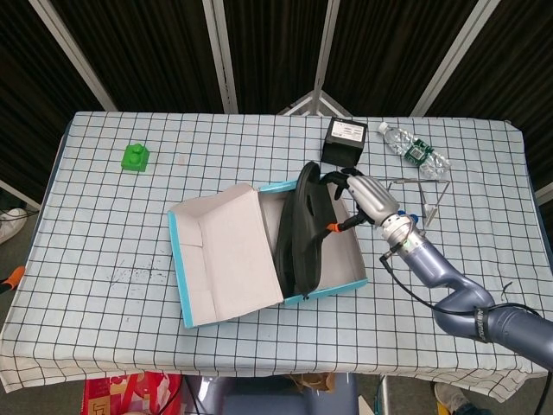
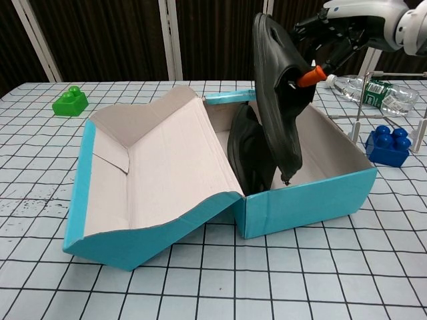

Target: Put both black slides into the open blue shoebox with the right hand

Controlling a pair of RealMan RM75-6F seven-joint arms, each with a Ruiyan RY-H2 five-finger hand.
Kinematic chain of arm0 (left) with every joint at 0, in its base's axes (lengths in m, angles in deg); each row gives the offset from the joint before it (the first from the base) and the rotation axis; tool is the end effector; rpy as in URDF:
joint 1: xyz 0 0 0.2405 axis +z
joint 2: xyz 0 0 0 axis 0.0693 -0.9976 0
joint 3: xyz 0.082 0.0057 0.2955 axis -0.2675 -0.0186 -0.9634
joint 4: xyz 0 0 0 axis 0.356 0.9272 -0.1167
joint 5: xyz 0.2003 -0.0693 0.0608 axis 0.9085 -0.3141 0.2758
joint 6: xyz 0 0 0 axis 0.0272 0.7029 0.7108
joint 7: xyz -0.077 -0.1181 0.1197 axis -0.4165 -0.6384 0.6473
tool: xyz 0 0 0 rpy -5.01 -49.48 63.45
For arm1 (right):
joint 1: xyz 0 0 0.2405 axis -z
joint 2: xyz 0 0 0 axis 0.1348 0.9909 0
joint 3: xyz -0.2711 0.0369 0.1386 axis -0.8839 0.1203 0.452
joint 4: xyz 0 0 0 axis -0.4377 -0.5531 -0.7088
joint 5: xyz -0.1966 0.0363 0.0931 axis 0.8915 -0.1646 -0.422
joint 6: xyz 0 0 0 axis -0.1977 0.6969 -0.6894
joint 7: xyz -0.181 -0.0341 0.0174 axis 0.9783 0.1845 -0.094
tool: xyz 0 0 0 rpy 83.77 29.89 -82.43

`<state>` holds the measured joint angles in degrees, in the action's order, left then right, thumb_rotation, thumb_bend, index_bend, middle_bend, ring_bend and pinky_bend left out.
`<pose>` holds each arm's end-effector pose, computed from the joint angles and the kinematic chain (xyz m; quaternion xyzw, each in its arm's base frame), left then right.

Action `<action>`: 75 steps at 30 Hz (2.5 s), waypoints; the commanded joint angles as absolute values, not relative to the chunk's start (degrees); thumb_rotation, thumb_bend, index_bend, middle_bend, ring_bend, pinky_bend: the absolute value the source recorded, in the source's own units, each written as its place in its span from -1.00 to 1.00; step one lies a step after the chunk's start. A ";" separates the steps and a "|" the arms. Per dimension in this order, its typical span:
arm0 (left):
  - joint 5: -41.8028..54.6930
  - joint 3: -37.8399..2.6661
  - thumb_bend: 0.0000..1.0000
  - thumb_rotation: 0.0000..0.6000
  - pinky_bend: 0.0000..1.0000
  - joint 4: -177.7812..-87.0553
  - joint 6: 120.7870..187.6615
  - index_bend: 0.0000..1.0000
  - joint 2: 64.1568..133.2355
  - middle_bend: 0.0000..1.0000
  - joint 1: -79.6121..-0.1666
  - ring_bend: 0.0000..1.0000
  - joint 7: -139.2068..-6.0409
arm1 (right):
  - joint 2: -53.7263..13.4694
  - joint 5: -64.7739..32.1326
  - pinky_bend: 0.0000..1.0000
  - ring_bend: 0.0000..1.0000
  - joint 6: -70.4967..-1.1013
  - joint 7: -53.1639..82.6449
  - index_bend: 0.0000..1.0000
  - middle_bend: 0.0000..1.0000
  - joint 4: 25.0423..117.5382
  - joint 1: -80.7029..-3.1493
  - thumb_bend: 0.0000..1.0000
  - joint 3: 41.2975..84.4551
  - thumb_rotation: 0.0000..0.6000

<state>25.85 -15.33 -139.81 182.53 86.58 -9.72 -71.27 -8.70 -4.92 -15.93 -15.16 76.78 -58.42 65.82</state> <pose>-0.3840 0.2559 0.2039 -0.5209 -0.2917 -0.4148 0.6867 -0.1495 -0.4958 0.0771 0.6592 -0.5054 0.4758 0.2892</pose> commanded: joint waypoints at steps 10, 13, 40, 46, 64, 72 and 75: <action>25.23 -15.16 -0.56 1.00 -0.80 -139.82 182.35 -0.81 86.67 -1.00 -9.72 -1.00 -70.25 | -14.88 -0.12 -0.77 -0.13 -16.60 -21.17 0.23 -0.10 66.51 -58.95 0.23 65.01 1.00; 25.32 -15.19 -0.56 1.00 -0.80 -139.79 182.34 -0.81 86.81 -1.00 -9.81 -1.00 -69.81 | -15.68 1.45 -0.77 -0.13 -15.98 -23.45 0.23 -0.10 64.42 -58.95 0.23 63.80 1.00; 25.24 -15.05 -0.56 1.00 -0.80 -139.91 182.57 -0.81 86.81 -1.00 -9.72 -1.00 -69.53 | -20.92 7.20 -0.20 -0.13 -19.19 -28.85 0.24 -0.10 56.74 -59.26 0.23 59.78 1.00; 25.17 -15.02 -0.57 1.00 -0.80 -139.91 182.48 -0.81 86.76 -1.00 -9.71 -1.00 -69.74 | -21.49 5.63 -0.11 -0.11 -17.76 -26.90 0.24 -0.10 56.98 -59.73 0.23 60.32 1.00; 24.95 -14.89 -0.56 1.00 -0.80 -140.08 182.44 -0.81 86.42 -1.00 -9.55 -1.00 -70.48 | -22.07 1.03 0.15 0.17 -12.73 -19.87 0.24 -0.10 60.08 -61.30 0.23 61.92 1.00; 25.06 -14.92 -0.56 1.00 -0.80 -140.04 182.43 -0.81 86.42 -1.00 -9.59 -1.00 -70.49 | -22.58 0.31 0.15 0.17 -10.73 -18.30 0.24 -0.10 59.58 -61.36 0.23 61.40 1.00; 25.16 -15.00 -0.56 1.00 -0.80 -140.08 182.43 -0.81 86.47 -1.00 -9.61 -1.00 -70.29 | -22.90 0.68 0.15 0.17 -9.93 -17.63 0.24 -0.10 58.89 -61.49 0.23 60.78 1.00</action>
